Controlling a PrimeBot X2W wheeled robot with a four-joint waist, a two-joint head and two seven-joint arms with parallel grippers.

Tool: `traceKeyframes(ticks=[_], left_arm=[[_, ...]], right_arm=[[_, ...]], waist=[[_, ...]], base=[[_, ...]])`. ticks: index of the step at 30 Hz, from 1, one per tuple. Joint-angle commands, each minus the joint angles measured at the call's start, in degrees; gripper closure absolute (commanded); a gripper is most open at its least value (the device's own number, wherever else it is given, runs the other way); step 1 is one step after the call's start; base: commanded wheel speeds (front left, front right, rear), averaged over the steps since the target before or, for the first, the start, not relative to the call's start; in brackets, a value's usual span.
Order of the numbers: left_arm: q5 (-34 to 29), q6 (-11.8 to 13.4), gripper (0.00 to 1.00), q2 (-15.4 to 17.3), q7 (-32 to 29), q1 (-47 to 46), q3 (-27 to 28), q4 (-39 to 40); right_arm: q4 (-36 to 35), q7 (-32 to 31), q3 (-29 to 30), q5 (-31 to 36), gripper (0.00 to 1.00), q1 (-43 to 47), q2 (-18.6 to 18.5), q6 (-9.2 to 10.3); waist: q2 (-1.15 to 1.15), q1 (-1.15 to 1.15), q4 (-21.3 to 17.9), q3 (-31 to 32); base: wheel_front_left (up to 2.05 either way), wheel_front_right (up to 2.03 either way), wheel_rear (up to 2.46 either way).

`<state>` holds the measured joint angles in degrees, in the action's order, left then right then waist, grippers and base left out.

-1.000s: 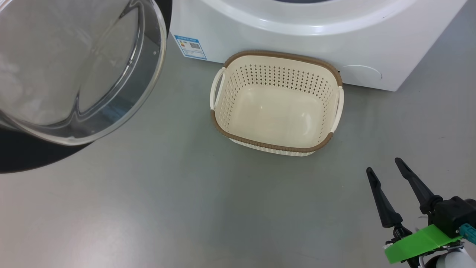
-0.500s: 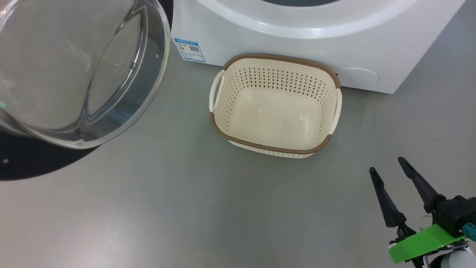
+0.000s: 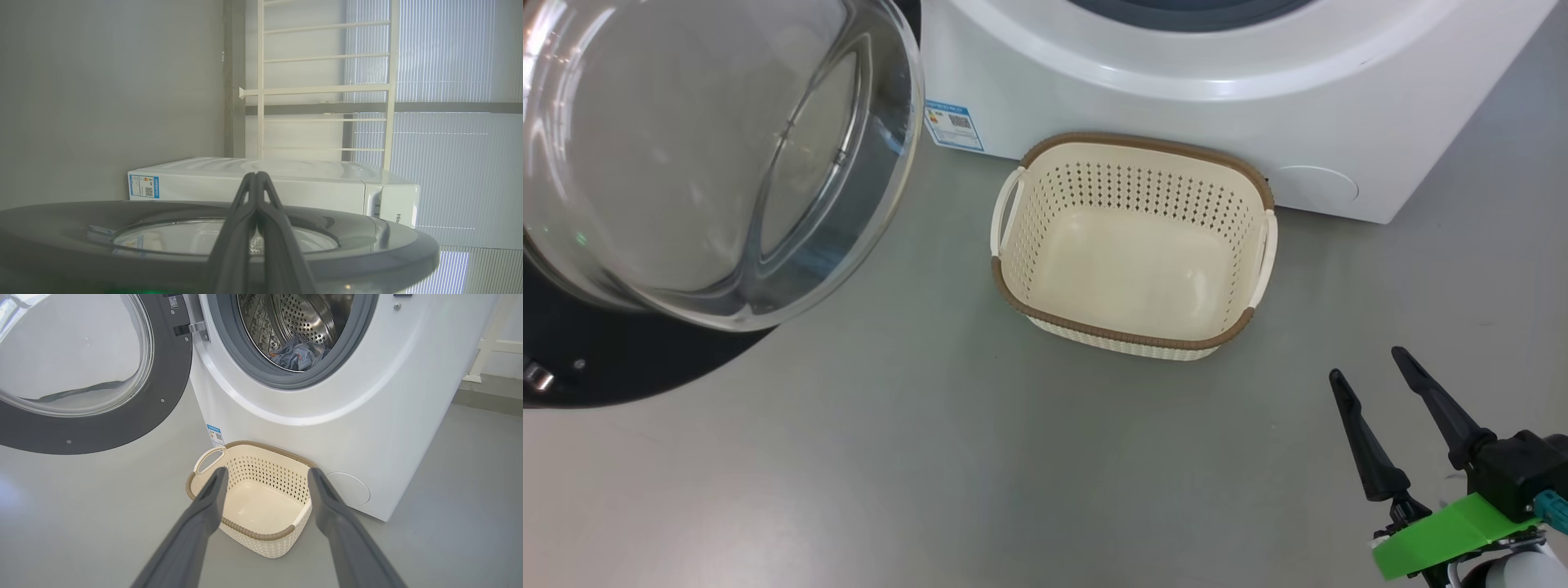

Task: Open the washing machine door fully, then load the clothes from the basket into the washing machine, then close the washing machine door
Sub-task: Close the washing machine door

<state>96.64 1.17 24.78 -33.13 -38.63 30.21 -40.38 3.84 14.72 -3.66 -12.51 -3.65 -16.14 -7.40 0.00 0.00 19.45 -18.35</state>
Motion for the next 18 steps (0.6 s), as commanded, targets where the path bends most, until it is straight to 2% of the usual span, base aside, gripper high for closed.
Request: traceKeyframes(ticks=[1, 12, 18], left_arm=[[-0.3, -0.2, 1.00, 2.3, -1.2, 1.6, 0.1, 1.5], [-0.1, -0.3, 1.00, 0.8, -4.9, 5.7, -0.8, 6.1], [0.4, 0.5, 1.00, -0.4, -6.4, 7.2, -1.1, 9.4]], right_arm=[[-1.1, 0.3, -1.7, 0.7, 0.00, 0.1, -0.1, -0.09], [-0.7, 0.3, -1.9, 0.4, 0.00, 1.2, 0.8, -0.09], [-0.7, 0.3, -2.0, 0.3, 0.00, 1.3, 0.8, -0.09]], waist=[[0.00, 0.00, 0.1, 0.5], [0.00, 0.00, 0.2, 3.1], [0.00, 0.00, -0.1, 3.8]], base=[[0.00, 0.00, 0.00], [0.00, 0.00, 0.00], [0.00, 0.00, 0.00]])
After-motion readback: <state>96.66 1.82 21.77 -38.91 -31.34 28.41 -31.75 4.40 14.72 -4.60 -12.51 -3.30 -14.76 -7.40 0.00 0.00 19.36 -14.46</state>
